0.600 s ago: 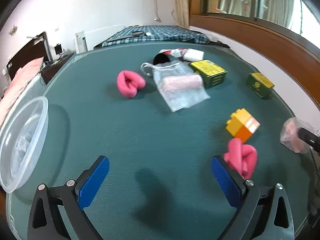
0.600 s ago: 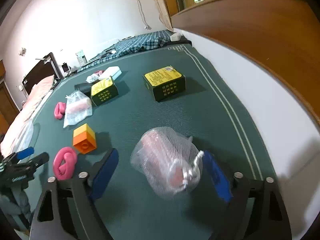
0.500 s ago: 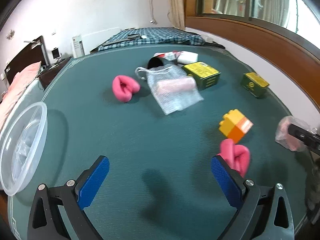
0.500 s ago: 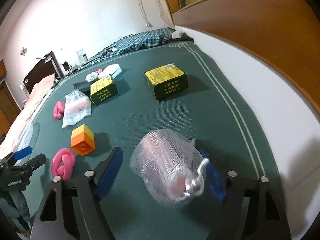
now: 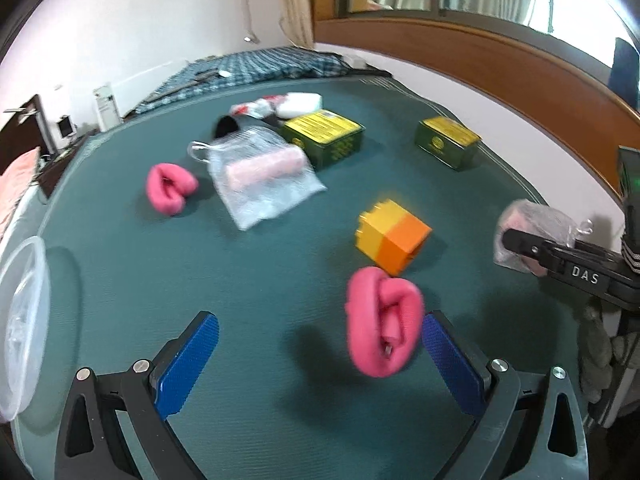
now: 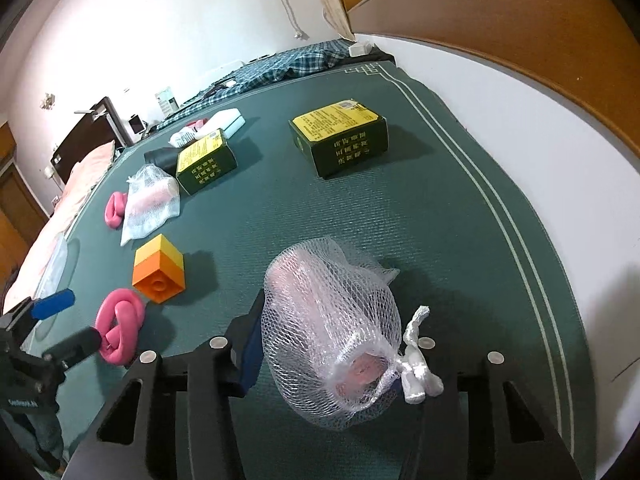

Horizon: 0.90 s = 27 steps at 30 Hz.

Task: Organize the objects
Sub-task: 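Grasp the pink foam curler with the left gripper while the right holds the mesh bag, then carry the pink curler and mesh bag to the clear plastic bowl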

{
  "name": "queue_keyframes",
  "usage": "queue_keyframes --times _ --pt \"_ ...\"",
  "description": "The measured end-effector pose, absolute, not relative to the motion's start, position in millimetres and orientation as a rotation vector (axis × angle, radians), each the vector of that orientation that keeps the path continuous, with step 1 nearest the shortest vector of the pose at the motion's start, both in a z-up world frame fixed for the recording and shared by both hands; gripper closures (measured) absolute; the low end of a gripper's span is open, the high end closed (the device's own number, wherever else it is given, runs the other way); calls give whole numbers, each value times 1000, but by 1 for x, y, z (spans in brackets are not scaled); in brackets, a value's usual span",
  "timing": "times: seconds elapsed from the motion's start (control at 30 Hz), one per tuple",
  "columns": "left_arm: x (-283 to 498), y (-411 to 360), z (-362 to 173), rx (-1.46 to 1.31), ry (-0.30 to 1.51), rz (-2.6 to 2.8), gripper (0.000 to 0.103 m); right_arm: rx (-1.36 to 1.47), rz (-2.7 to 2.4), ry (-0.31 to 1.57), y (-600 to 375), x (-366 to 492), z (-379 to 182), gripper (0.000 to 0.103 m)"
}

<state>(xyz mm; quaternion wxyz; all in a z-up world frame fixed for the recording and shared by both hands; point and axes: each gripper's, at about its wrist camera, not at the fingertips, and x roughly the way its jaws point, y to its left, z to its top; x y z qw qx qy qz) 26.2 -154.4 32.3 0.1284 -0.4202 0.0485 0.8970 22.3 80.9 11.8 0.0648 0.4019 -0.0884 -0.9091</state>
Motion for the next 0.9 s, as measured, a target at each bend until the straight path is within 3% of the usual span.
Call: queue_keyframes --times 0.17,0.43,0.63,0.9 --pt "19 -143 19 -1283 157 2552 1 1213 -2742 -271 81 22 12 53" --pt "18 -139 9 -1313 148 2540 17 1213 -2745 -267 81 22 11 53" --pt "21 -143 11 -1266 150 2579 50 1216 -2756 -240 80 22 11 53" --pt "29 -153 17 -1191 122 2624 53 1228 -2780 -185 74 22 10 53"
